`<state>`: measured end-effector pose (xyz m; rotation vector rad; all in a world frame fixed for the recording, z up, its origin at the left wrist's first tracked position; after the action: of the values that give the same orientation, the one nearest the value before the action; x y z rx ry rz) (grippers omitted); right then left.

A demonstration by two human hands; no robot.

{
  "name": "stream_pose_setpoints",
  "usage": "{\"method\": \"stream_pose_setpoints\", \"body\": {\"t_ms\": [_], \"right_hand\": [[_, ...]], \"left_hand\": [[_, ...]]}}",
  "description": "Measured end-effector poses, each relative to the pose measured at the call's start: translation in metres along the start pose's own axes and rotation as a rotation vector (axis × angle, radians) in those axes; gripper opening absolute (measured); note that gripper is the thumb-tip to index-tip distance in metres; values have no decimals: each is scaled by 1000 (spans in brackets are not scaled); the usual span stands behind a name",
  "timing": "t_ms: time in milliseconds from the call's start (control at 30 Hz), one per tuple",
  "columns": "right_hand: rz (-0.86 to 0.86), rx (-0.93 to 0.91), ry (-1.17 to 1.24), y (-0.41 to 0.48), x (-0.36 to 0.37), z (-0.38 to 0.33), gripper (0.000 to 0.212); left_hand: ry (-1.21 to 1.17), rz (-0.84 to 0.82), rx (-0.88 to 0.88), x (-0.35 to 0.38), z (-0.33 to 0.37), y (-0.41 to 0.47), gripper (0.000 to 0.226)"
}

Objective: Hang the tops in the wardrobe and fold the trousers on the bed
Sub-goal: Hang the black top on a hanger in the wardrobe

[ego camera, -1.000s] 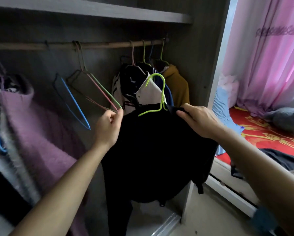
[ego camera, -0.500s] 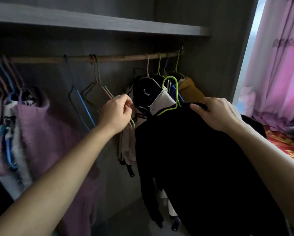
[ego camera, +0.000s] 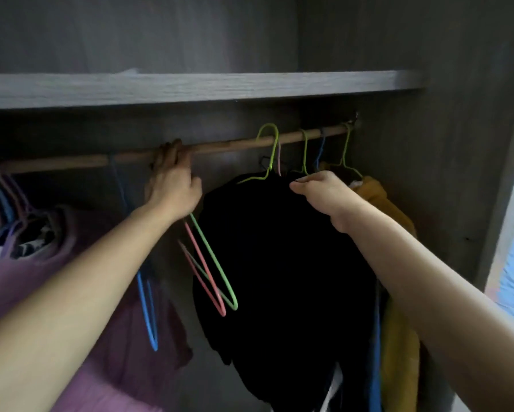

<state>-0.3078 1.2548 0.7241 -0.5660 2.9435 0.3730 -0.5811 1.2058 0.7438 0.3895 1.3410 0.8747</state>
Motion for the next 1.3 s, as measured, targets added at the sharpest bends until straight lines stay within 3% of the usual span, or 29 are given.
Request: {"method": "stream_pose_setpoints", "body": {"t_ms": [200,333,467,700,833,933,1100,1300], "right_hand": [[-23,16,193,59,30,0,38],[-17,-137,-169,70,53,27,46],[-22,-338,-521,70,66,47,35],[-20,-594,-668,56,68,43,31],[-78,-471,-639,43,79,32,39],[-118,-339,-593,30,74,25,48],[59,-438,-626,-5,52,13,49],[280,-609,-850,-69,35,46,51]], "left_hand": [[129,99,-39,21,-1,12,70],[114,166,25,26,-9,12,71],[87,165,20,30,-10,10,72],[34,102,-30,25,-4,5,74],[51,-28,12,14,-10,5,78],[18,-109,48,-4,-15,4,68],[-35,87,69,-38,-22,-41,47],[-132,53,90,-42,-18,-120,51]]}}
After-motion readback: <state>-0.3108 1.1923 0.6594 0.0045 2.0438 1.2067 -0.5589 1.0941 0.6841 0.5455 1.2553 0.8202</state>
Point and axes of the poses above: each hand's wrist, its own y-axis towards the middle knuckle, its own x-axis out of the palm, z = x × y, the point moved 2 cm from there along y, towards the middle knuckle, and after that the axes turned 11 degrees about -x, right-handed, at the moved point
